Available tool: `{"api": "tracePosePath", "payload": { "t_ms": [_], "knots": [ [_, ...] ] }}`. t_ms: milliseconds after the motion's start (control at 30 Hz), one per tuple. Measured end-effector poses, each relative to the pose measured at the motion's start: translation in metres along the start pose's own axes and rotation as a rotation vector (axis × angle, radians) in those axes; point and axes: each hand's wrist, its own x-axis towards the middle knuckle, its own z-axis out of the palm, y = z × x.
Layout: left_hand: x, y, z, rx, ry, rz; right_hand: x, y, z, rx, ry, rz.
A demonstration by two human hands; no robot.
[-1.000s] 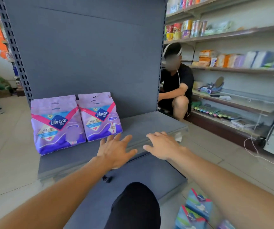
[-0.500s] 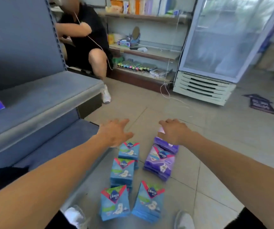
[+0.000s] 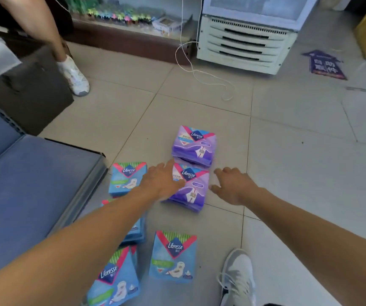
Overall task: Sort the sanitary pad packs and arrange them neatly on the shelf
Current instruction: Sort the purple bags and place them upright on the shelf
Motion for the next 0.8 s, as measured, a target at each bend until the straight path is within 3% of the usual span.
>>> {"api": "tracePosePath", "payload": {
  "t_ms": [200, 433, 600, 800],
  "knots": [
    [0.086, -0.004, 0.074, -0.081, -0.089, -0.18, 0.084, 0.032, 0.051, 0.053, -0.078, 0.051],
    [0.129, -0.012, 0.109, -0.25, -0.043, -0.389, 0.193, 0.044, 0.041, 0.373, 0.12, 0.181],
    [0.126, -0.014, 0.104, -0.246, -0.015, -0.395, 0.24, 0.031, 0.032, 0.595, 0.161, 0.304],
    [0.128, -0.035, 0.118, -0.719, -0.064, -0.375, 0.267, 0.02, 0.053, 0.788, 0.241, 0.426]
  ]
}}
